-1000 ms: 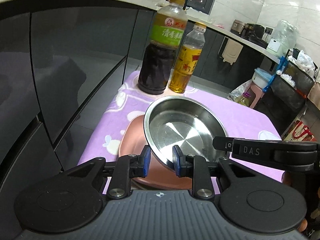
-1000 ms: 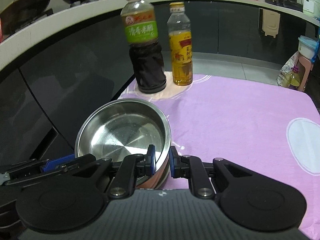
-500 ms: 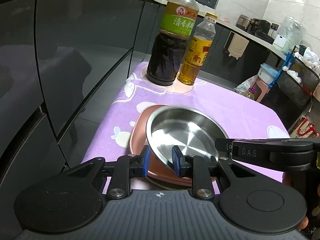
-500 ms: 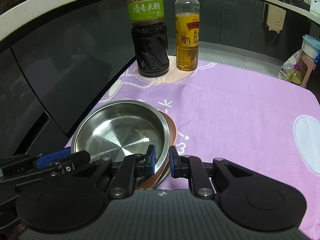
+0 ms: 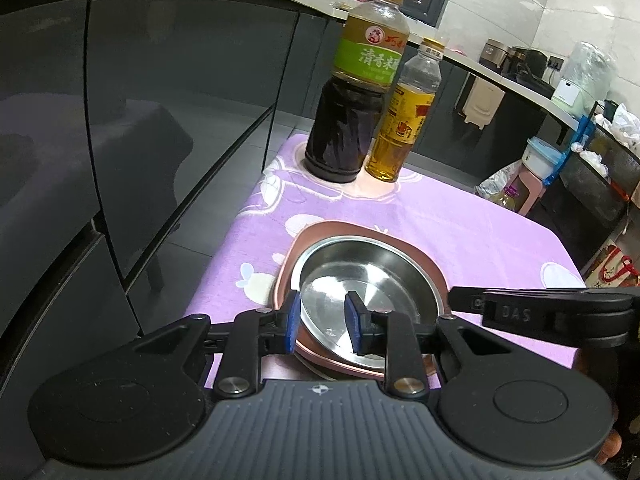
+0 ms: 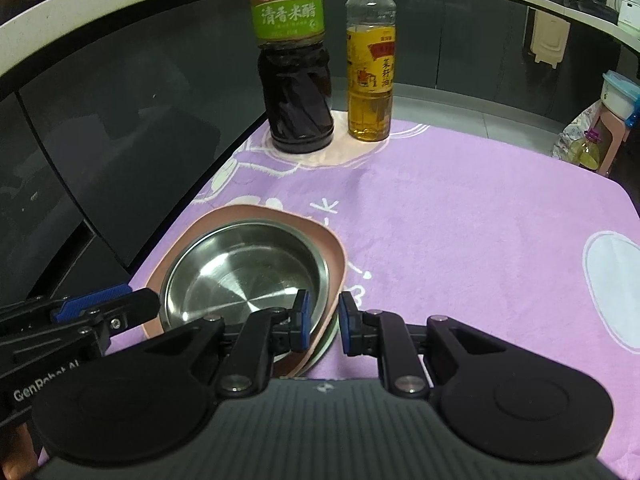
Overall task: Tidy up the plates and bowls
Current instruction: 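Open both grippers and release the steel bowl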
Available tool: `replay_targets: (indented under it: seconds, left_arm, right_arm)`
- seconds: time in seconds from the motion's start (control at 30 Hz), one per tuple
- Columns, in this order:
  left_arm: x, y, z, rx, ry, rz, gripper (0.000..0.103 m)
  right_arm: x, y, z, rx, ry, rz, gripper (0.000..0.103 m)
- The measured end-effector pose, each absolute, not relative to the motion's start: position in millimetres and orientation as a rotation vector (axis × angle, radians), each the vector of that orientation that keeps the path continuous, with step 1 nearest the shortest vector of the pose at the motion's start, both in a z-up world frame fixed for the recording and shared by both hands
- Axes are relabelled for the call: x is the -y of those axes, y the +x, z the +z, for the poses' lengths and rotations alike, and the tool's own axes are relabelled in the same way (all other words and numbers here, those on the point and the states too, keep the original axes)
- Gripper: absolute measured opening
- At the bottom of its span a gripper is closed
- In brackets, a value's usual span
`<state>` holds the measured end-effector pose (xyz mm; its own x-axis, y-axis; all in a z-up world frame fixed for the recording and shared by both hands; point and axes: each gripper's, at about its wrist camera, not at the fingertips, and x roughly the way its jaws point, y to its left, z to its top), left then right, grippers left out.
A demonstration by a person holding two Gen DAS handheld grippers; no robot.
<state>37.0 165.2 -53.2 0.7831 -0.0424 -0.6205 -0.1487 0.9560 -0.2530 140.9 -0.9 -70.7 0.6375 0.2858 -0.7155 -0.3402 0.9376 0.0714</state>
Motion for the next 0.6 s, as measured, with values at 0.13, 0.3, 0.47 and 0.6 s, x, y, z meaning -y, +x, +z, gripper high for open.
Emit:
replay_targets:
  seconds: [0.13,0.3,0.47,0.6]
  left_arm:
    - [-168.0,37.7,-52.6,-0.671,-0.300,0.083,0.030]
    - [-170.4,38.3,-51.7,-0.663,-0.300,0.102,0.036]
    - [-171.6,39.9,-54.2,-0.666,-0.277,0.113,0.037]
    - [-171.6,42.4,-57.8,-0.679,-0.269,0.117,0.037]
  right_arm:
    - [7.7,142.6,-69.7,-0.810,-0.044,0.351,0.005]
    - [15.9,145.4,-71.3,-0.833,0.002,0.351,0.015]
    - [22.9,147.0,-72.1,-0.849,0.040,0.351,0.026]
    - [26.9,149.4,-73.7,-0.862,0.057,0.348,0.030]
